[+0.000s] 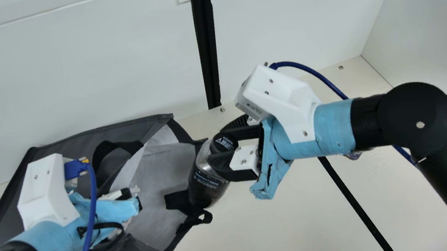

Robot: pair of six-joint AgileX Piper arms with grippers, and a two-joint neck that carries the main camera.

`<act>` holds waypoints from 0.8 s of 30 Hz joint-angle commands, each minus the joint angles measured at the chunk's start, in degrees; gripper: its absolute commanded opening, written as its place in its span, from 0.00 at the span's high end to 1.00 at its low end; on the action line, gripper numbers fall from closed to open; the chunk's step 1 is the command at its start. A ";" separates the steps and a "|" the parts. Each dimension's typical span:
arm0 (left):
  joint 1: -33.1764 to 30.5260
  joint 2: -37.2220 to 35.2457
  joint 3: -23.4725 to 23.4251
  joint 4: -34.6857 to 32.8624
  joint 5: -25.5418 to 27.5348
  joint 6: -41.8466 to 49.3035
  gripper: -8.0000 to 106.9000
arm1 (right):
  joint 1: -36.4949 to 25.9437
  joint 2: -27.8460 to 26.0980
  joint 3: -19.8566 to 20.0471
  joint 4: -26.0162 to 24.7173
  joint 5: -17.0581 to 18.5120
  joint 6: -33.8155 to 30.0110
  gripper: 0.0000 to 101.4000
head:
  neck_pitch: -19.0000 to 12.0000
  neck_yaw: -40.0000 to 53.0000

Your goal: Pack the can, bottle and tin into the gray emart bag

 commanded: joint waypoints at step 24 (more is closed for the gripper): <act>0.00 0.00 0.00 0.00 0.00 0.00 0.84 | 7.86 5.44 -0.70 1.25 -7.68 1.19 1.00 | -1.30 -0.14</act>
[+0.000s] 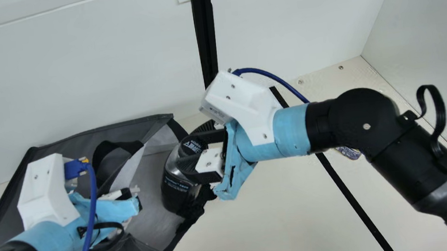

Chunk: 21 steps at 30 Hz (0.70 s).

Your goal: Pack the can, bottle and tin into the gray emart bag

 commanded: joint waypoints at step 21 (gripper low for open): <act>0.00 0.00 0.00 0.00 0.00 0.00 0.84 | 3.46 5.95 -0.03 4.30 -3.49 -2.80 1.00 | -1.30 -0.05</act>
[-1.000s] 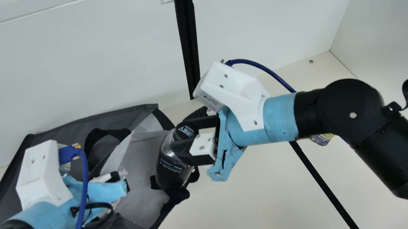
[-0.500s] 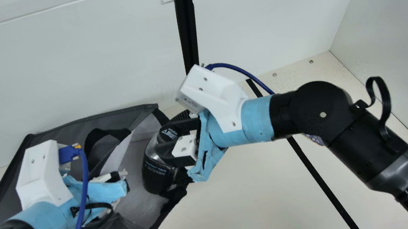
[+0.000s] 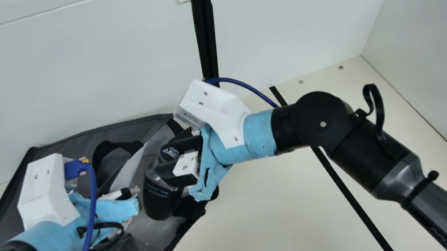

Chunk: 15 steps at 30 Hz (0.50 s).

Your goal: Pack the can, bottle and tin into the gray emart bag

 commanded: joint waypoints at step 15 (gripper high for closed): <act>0.00 0.00 0.00 0.00 0.00 0.00 0.84 | 1.87 3.59 0.27 2.01 -2.06 -3.40 1.00 | -1.30 -0.05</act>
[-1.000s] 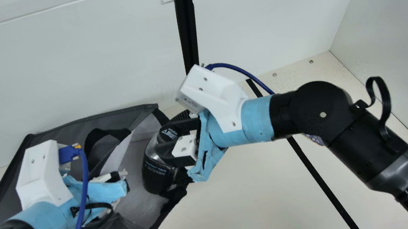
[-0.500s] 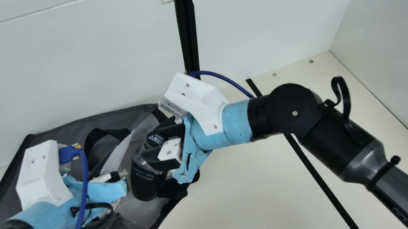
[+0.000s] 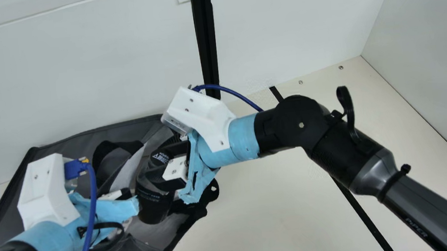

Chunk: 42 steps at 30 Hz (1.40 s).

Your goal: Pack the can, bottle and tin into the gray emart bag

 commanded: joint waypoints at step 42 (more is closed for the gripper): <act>0.00 0.00 0.00 0.00 0.00 0.00 0.84 | 0.56 13.23 -3.28 6.27 -0.34 -7.83 1.00 | -1.30 -0.05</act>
